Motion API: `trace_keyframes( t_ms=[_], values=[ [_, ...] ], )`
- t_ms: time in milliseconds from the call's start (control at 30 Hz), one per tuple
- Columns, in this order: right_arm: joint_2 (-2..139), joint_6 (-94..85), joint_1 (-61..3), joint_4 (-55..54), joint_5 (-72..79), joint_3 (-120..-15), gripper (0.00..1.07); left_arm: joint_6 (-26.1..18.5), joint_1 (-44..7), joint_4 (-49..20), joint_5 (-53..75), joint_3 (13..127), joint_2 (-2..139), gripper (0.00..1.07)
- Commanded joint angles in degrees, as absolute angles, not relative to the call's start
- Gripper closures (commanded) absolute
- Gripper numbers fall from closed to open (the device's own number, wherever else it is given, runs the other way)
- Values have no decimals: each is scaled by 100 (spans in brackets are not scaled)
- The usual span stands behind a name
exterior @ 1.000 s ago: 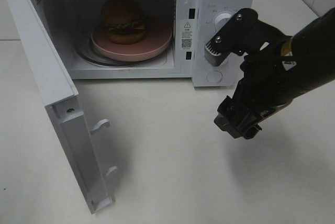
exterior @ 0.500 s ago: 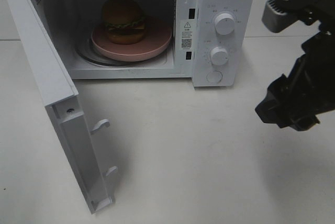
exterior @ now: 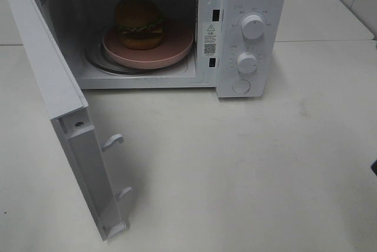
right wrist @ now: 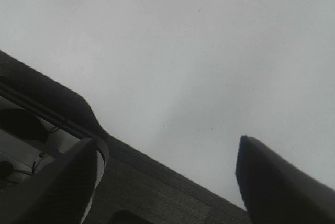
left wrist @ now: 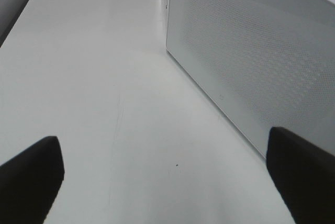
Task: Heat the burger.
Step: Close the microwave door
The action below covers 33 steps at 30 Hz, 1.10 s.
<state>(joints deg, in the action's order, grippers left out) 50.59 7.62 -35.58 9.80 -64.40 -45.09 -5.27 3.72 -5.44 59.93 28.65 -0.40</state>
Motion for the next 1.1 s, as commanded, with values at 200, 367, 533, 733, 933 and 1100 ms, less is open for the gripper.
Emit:
trace_keyframes(
  t_ms=[200, 367, 533, 733, 933, 1100],
  values=[
    [3913, 980, -3552, 974, -6961, -4475, 35, -527, 344, -579, 5947, 2848, -172, 9],
    [3174, 1106, -3552, 997, -7277, -4320, 35, -527, 344, -579, 5947, 2848, -172, 9],
    [2664, 1112, -3541, 1049, -7185, -3988, 35, -527, 344, -579, 5947, 2848, -172, 9],
    [2005, 1129, -3100, 1054, -6858, -3358, 35, -527, 344, -579, 5947, 2848, -172, 9],
    [1495, 1100, -2389, 1014, -6709, -3168, 35, -527, 344, -579, 5947, 2848, -172, 9],
    [773, 1089, -1576, 1008, -6463, -3146, 35, -527, 344, -579, 5947, 2848, -172, 9]
  ],
)
